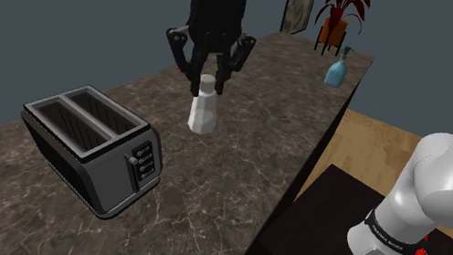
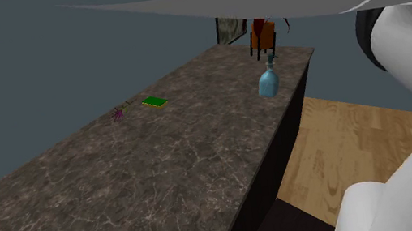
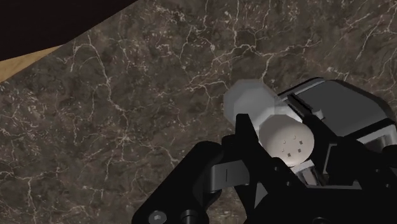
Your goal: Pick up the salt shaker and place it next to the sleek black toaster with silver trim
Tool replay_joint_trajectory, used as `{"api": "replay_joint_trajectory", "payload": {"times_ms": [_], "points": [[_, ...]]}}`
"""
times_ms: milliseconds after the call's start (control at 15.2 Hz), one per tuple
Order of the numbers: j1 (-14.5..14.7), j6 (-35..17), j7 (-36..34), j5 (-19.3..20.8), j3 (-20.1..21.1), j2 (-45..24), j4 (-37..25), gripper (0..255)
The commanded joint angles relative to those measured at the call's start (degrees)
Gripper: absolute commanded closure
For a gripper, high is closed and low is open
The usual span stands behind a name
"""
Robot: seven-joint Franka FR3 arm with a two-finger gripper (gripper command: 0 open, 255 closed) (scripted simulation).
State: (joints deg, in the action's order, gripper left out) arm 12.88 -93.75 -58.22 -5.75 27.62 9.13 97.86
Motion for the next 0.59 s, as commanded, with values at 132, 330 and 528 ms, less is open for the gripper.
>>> {"api": "replay_joint_trajectory", "payload": {"times_ms": [132,330,528], "points": [[2.4,0.3,-7.3,3.7,4.5,-7.3,-7.1,255],[4.3,0.2,-11.0,6.2,6.3,-11.4,-10.5,255],[4.1,-2.3,-10.6,5.8,6.1,-10.6,-7.3,255]]}}
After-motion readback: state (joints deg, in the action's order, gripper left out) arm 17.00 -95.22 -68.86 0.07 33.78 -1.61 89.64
